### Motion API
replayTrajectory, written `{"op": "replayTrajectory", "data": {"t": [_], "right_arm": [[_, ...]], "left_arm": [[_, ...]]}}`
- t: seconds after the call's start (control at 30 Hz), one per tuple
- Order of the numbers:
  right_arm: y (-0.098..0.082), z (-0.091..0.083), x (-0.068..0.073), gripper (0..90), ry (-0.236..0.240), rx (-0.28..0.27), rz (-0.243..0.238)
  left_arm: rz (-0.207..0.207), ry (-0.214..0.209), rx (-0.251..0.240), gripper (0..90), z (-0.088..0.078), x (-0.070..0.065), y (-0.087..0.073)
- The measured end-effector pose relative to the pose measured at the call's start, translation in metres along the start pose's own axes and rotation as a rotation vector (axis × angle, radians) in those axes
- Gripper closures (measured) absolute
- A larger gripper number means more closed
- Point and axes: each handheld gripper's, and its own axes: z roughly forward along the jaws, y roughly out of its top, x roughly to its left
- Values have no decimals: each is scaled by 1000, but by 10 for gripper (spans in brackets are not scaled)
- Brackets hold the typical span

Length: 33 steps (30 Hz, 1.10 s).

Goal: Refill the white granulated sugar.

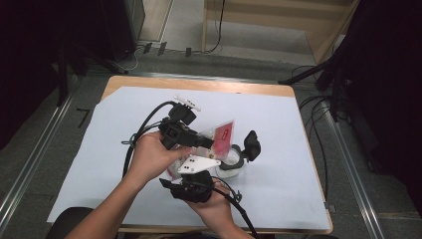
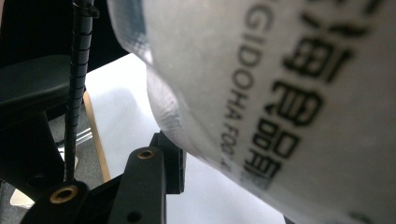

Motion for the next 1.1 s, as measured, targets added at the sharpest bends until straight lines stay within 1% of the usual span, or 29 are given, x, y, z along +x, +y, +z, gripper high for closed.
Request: {"op": "replayTrajectory", "data": {"t": [0.43,0.5,0.63,0.73,0.77,1.1], "right_arm": [[0,0,0,629,3,3,2],[1,0,0,629,4,4,2],[1,0,0,629,4,4,4],[1,0,0,629,5,6,2],[1,0,-1,629,5,8,2],[1,0,-1,629,9,13,3]], "left_arm": [[-1,0,1,794,0,0,0],[-2,7,7,794,0,0,1],[-2,6,7,794,0,0,1],[-9,-8,2,793,0,2,1],[-7,-2,9,793,-1,2,1],[-10,-5,8,788,-1,2,1]]}}
